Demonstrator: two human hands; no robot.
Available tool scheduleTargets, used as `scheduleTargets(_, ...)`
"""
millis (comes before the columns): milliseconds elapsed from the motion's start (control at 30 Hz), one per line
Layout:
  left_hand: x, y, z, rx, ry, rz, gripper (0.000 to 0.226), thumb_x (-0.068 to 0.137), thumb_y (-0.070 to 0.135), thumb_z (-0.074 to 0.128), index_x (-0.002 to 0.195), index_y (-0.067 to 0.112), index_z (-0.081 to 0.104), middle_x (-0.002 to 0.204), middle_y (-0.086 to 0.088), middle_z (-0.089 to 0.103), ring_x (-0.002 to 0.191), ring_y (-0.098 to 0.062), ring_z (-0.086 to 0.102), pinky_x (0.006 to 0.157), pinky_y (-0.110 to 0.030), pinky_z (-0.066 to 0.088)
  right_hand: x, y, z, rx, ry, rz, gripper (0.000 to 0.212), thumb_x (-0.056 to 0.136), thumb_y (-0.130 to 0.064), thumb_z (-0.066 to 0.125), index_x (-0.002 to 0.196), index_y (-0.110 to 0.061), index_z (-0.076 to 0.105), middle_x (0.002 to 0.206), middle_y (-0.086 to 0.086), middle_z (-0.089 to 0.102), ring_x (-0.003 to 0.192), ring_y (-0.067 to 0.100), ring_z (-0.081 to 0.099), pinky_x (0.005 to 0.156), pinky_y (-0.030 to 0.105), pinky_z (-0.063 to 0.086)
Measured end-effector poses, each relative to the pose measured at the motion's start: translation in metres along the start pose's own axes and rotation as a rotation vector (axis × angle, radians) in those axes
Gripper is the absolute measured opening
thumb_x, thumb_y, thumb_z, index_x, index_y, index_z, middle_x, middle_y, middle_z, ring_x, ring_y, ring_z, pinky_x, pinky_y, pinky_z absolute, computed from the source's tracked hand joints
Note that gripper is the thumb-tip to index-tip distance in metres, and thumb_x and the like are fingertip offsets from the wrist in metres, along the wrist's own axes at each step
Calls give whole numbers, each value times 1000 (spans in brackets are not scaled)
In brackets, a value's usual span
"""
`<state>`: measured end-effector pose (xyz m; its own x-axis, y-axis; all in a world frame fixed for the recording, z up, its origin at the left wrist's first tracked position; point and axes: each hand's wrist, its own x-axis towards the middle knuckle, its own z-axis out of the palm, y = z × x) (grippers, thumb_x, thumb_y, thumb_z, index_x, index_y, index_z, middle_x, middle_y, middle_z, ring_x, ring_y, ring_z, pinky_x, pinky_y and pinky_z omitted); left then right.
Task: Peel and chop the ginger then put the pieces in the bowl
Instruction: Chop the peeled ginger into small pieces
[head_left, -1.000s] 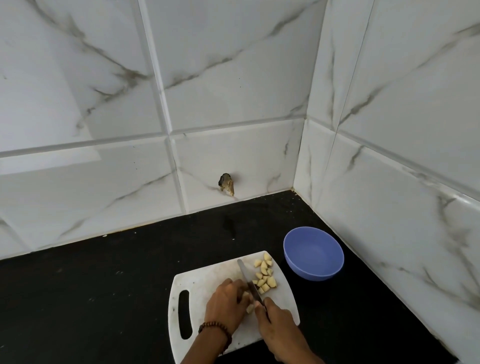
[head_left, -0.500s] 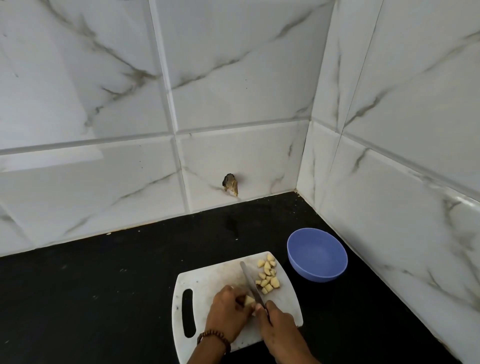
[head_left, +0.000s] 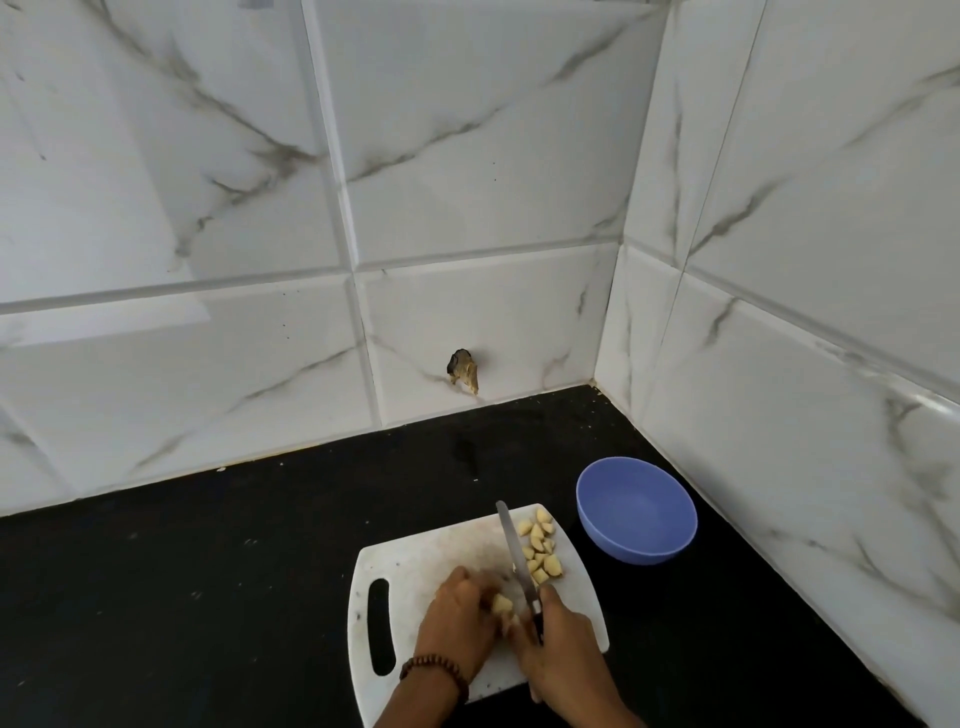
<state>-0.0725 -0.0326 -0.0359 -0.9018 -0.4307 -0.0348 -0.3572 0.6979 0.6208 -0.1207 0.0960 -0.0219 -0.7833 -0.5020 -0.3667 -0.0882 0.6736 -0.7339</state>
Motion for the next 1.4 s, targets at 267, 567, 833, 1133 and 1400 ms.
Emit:
scheduleTargets(267,-6,-2,4,46,76,50,26,92,32,57,117,25,57,118,8,48,102,-6,51,86,-14,40,10,4,-1,-142,190,-43,40,96,-33,57,132,-25,43,117,-7,63,108,9,60,94,26,51)
scheduleTargets(567,-9,-9,-1,41,37,78,24,87,24,63,110,26,65,108,8,54,94,-7,55,81,-12,43,11,-1,3,-173,175,-52,44,96,-36,58,133,-25,39,123,-5,60,111,9,60,95,24,50)
scheduleTargets(833,-12,-9,0,0,77,53,17,85,28,66,102,27,69,101,12,55,96,-8,57,83,-15,46,-1,-2,-1,-43,115,-86,20,100,-43,47,111,-27,51,100,-8,66,96,4,63,89,23,50)
scheduleTargets(1133,-12,-5,2,49,150,-1,20,90,34,60,108,31,68,106,12,57,99,-5,53,78,-11,38,-13,7,13,-81,-48,50,42,103,-52,28,129,-24,48,117,-2,63,106,13,59,96,28,44)
scheduleTargets(1400,-12,-4,0,76,145,-25,15,89,36,62,99,31,71,99,14,63,88,-2,55,78,-13,47,-16,1,6,-161,-85,-1,35,104,-45,29,121,-24,52,116,2,64,108,15,61,96,29,46)
